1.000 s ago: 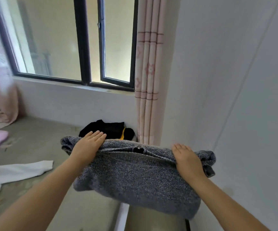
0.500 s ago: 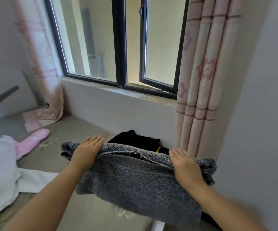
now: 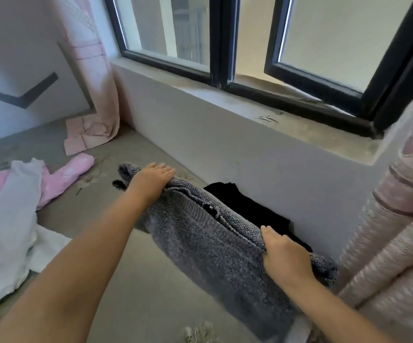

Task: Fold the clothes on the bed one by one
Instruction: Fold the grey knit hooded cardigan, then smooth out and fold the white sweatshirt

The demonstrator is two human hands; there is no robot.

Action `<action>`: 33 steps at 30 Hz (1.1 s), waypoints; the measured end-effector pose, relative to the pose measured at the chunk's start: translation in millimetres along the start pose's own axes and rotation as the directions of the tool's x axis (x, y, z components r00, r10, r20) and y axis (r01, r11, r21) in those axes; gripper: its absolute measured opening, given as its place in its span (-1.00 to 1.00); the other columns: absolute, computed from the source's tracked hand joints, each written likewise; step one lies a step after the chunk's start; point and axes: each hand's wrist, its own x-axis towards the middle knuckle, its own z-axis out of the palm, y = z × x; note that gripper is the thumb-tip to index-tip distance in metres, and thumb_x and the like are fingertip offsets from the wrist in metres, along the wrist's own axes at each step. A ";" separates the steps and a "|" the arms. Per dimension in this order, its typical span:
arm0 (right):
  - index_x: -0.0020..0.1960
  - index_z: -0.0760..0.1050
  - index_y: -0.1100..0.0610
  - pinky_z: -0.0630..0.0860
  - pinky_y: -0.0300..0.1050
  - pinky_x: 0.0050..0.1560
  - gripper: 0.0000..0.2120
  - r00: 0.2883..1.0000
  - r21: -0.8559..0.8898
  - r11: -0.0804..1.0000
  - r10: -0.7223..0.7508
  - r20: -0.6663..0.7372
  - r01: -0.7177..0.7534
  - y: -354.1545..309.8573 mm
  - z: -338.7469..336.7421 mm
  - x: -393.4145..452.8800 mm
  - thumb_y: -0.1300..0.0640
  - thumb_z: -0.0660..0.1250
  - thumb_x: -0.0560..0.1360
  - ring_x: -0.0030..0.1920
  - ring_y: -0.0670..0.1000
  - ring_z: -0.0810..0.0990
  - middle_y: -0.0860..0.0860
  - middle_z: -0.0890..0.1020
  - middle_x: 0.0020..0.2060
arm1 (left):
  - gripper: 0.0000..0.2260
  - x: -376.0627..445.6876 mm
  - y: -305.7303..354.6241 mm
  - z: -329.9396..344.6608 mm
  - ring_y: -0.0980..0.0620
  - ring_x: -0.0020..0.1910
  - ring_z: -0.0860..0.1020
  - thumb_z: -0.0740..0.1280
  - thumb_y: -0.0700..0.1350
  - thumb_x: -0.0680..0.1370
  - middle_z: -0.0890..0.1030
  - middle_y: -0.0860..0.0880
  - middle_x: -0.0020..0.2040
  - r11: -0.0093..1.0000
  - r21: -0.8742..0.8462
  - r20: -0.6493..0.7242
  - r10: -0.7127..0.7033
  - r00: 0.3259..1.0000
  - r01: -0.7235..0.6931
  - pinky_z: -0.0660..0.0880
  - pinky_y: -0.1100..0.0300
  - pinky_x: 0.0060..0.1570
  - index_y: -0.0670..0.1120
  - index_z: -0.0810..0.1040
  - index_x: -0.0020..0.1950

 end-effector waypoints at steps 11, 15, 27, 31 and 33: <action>0.46 0.06 0.26 0.09 0.04 0.44 -0.50 0.992 -0.176 0.984 0.034 0.125 -0.011 104.0 93.6 206.0 0.21 0.12 0.57 0.44 0.16 0.19 0.20 0.17 0.45 | -0.48 191.8 141.6 147.5 -0.10 0.50 -0.08 0.08 -0.02 0.61 0.02 -0.10 0.52 0.915 -0.325 0.259 -0.158 0.953 0.240 -0.15 -0.13 0.42 -0.03 -0.06 0.51; 0.20 0.54 0.13 0.45 0.16 0.16 -0.44 0.972 -0.104 0.978 -0.163 0.171 0.182 93.1 134.7 212.8 -0.07 0.51 0.26 0.21 0.16 0.52 0.14 0.56 0.19 | -0.50 141.9 184.7 205.1 -0.02 0.50 -0.16 -0.06 0.16 0.60 -0.03 -0.03 0.53 0.839 -0.444 0.311 -0.184 0.932 0.314 -0.33 -0.06 0.38 0.04 -0.02 0.51; 0.26 0.45 0.23 0.09 0.07 0.34 -0.47 0.915 0.016 0.916 -0.401 0.038 0.401 156.4 224.4 224.6 -0.04 -0.13 0.59 0.30 0.25 0.39 0.22 0.48 0.25 | -0.53 111.2 276.7 241.7 -0.20 0.30 0.40 0.25 0.04 0.41 0.48 -0.08 0.29 0.685 -0.450 0.216 -0.539 0.814 0.573 0.08 -0.33 0.16 -0.11 0.49 0.27; 0.34 0.35 0.23 0.04 0.21 0.31 -0.50 0.916 0.026 0.924 -0.382 0.123 0.381 153.2 232.3 226.4 0.01 -0.04 0.52 0.37 0.23 0.21 0.25 0.36 0.34 | -0.50 112.5 277.0 256.9 0.00 0.39 -0.38 -0.03 0.12 0.58 -0.07 0.06 0.49 0.656 -0.451 0.348 -0.494 0.797 0.605 -0.58 -0.02 0.23 0.01 0.00 0.50; 0.47 0.11 0.11 -0.18 0.02 0.41 -0.51 0.910 -0.025 0.933 -0.344 0.233 0.359 152.8 226.3 226.0 -0.02 -0.09 0.58 0.48 0.10 -0.04 0.14 0.10 0.47 | -0.50 112.1 270.2 252.3 0.01 0.45 -0.33 -0.05 0.13 0.59 -0.09 0.05 0.52 0.662 -0.456 0.363 -0.472 0.804 0.595 -0.60 0.01 0.21 0.03 -0.06 0.51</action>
